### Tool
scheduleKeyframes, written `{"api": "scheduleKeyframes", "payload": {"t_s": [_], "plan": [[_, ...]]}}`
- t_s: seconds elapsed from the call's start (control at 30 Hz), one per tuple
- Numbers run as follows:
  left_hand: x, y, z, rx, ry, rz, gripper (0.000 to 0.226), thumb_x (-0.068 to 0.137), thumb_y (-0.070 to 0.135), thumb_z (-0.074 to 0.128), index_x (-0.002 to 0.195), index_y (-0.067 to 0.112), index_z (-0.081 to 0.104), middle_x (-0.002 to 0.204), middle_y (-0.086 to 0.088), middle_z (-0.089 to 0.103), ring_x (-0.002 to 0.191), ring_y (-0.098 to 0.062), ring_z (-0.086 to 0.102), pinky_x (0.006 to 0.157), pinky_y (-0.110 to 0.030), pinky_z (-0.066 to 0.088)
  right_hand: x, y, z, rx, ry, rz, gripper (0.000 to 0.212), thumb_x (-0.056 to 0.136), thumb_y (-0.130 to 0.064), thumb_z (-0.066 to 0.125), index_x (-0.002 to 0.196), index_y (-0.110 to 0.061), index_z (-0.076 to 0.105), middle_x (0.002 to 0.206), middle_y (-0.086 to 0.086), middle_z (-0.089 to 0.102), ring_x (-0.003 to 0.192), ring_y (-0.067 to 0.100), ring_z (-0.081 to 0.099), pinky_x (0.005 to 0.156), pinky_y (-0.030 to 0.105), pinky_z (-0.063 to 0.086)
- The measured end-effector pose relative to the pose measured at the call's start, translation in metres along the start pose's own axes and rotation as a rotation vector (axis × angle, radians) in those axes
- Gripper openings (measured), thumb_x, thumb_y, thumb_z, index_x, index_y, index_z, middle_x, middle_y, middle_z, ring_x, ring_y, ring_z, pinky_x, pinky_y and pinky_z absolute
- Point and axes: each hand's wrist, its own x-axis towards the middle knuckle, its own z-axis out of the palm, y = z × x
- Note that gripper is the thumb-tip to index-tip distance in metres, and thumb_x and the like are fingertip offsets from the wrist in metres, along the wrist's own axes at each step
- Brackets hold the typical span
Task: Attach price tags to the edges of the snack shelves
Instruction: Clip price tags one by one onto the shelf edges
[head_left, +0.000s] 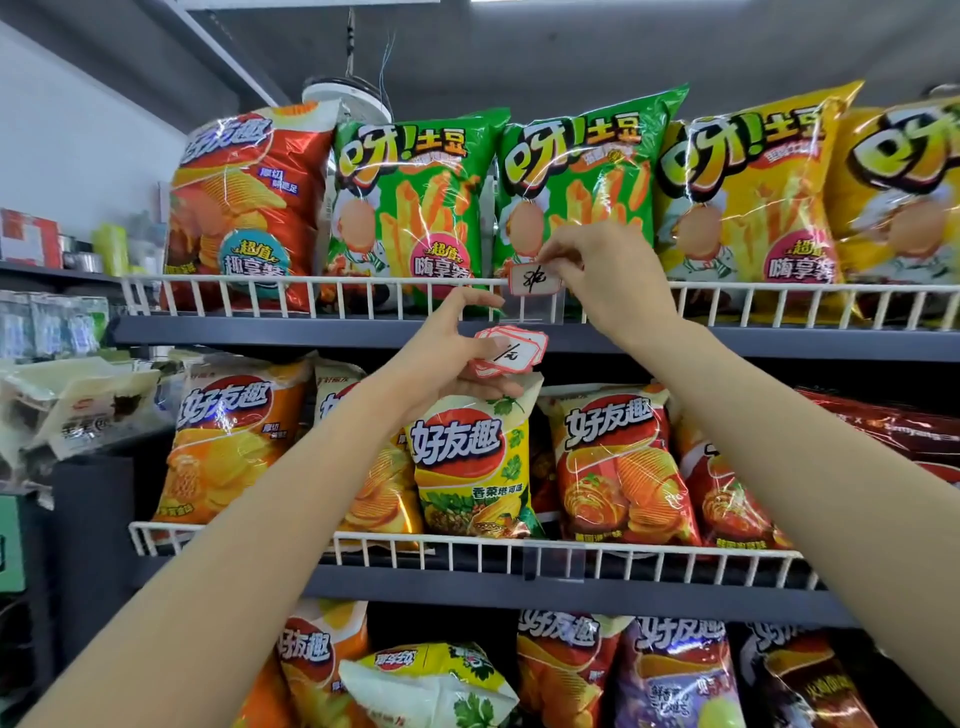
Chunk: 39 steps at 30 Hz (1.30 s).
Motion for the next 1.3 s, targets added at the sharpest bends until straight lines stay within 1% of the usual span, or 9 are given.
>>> {"api": "scheduleKeyframes", "payload": {"t_s": [0.13, 0.23, 0.33, 0.43, 0.5, 0.57, 1.07, 1.13, 1.3], "plan": [[-0.002, 0.001, -0.003, 0.057, -0.028, -0.005, 0.039, 0.093, 0.008, 0.054, 0.123, 0.027, 0.041, 0.082, -0.017, 0.072, 0.056, -0.023, 0.070, 0.058, -0.031, 0.060, -0.003, -0.001, 0.004, -0.016, -0.042, 0.011, 0.018, 0.090, -0.015, 0.058, 0.099, -0.010, 0.072, 0.098, 0.012, 0.063, 0.089, 0.026, 0.056, 0.069, 0.027, 0.035], [-0.002, 0.000, -0.004, 0.077, -0.024, -0.005, 0.040, 0.092, 0.008, 0.055, 0.124, 0.028, 0.041, 0.076, -0.009, 0.073, 0.057, -0.023, 0.070, 0.063, -0.036, 0.060, -0.006, -0.001, 0.010, -0.072, -0.030, 0.005, 0.019, 0.091, -0.014, 0.056, 0.105, -0.011, 0.068, 0.099, 0.014, 0.064, 0.093, 0.031, 0.056, 0.072, 0.032, 0.043], [-0.001, 0.001, -0.004, 0.069, -0.023, -0.011, 0.040, 0.092, 0.008, 0.055, 0.124, 0.027, 0.041, 0.075, -0.010, 0.073, 0.056, -0.023, 0.070, 0.065, -0.037, 0.059, -0.010, -0.002, 0.014, -0.204, 0.036, -0.071, 0.027, 0.087, -0.003, 0.056, 0.112, -0.011, 0.059, 0.083, 0.017, 0.065, 0.079, 0.037, 0.057, 0.064, 0.043, 0.050], [-0.001, 0.001, -0.004, 0.072, -0.021, -0.011, 0.039, 0.092, 0.008, 0.055, 0.123, 0.027, 0.041, 0.073, -0.010, 0.073, 0.055, -0.022, 0.069, 0.063, -0.036, 0.059, -0.011, -0.003, 0.014, -0.271, 0.056, -0.128, 0.024, 0.083, 0.003, 0.056, 0.104, -0.008, 0.061, 0.073, 0.017, 0.061, 0.071, 0.036, 0.054, 0.055, 0.036, 0.039], [-0.002, 0.001, -0.003, 0.080, -0.016, -0.010, 0.039, 0.092, 0.008, 0.055, 0.123, 0.027, 0.041, 0.073, -0.009, 0.073, 0.055, -0.022, 0.069, 0.063, -0.036, 0.059, -0.011, -0.003, 0.013, -0.315, 0.036, -0.121, 0.015, 0.086, -0.001, 0.055, 0.097, -0.007, 0.063, 0.077, 0.016, 0.060, 0.077, 0.034, 0.053, 0.058, 0.034, 0.028], [-0.002, 0.002, -0.003, 0.081, -0.014, -0.014, 0.039, 0.092, 0.008, 0.055, 0.124, 0.027, 0.042, 0.074, -0.010, 0.073, 0.055, -0.022, 0.069, 0.063, -0.036, 0.059, -0.012, -0.003, 0.014, -0.328, 0.042, -0.125, 0.012, 0.087, -0.002, 0.055, 0.094, -0.008, 0.063, 0.078, 0.015, 0.059, 0.078, 0.034, 0.052, 0.060, 0.034, 0.026], [-0.002, 0.004, -0.005, 0.112, -0.007, -0.021, 0.043, 0.092, 0.008, 0.055, 0.128, 0.027, 0.042, 0.073, -0.009, 0.072, 0.057, -0.022, 0.070, 0.067, -0.037, 0.059, -0.018, -0.003, 0.020, -0.314, 0.048, -0.034, 0.016, 0.090, -0.009, 0.051, 0.100, -0.007, 0.063, 0.099, 0.014, 0.056, 0.097, 0.030, 0.050, 0.069, 0.037, 0.041], [-0.002, 0.004, -0.005, 0.108, -0.010, -0.023, 0.044, 0.092, 0.008, 0.055, 0.129, 0.028, 0.041, 0.070, -0.007, 0.073, 0.057, -0.022, 0.070, 0.066, -0.036, 0.059, -0.017, -0.004, 0.020, -0.349, 0.048, -0.046, 0.015, 0.090, -0.008, 0.051, 0.098, -0.006, 0.064, 0.097, 0.014, 0.057, 0.096, 0.031, 0.051, 0.067, 0.035, 0.036], [-0.006, 0.005, -0.004, 0.069, -0.017, -0.020, 0.047, 0.092, 0.008, 0.055, 0.133, 0.027, 0.041, 0.073, -0.008, 0.072, 0.055, -0.021, 0.069, 0.053, -0.028, 0.058, -0.019, -0.004, 0.018, -0.422, 0.051, -0.086, 0.011, 0.087, -0.004, 0.058, 0.090, -0.004, 0.069, 0.089, 0.013, 0.060, 0.089, 0.032, 0.054, 0.067, 0.036, 0.038]]}}
